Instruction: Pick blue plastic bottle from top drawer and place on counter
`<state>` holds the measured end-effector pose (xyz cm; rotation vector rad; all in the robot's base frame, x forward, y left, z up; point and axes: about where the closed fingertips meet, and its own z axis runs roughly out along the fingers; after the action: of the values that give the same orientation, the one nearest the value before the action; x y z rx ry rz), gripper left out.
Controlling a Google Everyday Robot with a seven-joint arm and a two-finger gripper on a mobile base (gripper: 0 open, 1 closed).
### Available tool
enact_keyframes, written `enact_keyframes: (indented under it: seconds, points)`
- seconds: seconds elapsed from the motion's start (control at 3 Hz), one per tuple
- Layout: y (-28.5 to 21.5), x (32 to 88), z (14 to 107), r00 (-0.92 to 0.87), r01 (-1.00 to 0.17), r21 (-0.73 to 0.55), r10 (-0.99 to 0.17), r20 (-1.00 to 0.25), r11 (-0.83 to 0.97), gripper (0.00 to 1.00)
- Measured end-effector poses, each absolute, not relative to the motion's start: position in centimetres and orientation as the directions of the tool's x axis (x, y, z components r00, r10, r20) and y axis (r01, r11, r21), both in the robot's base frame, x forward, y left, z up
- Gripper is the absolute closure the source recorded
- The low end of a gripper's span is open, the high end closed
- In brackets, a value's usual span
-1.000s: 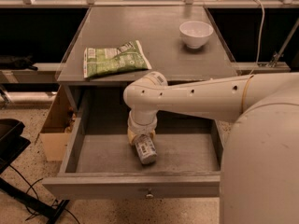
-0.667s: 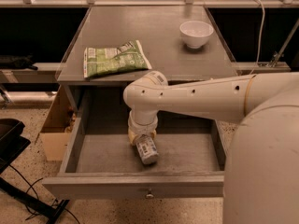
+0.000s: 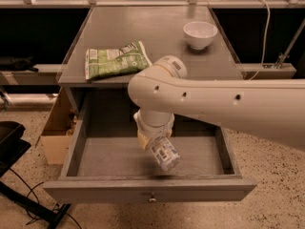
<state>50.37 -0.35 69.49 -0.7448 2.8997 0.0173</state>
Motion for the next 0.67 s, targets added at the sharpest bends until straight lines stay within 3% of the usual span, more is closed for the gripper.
enact_keyframes:
  seconds: [0.67]
  points:
    - [-2.1,46.3,81.2,-0.734,-0.641,-0.107,-0.648,-0.205,0.760,1.00]
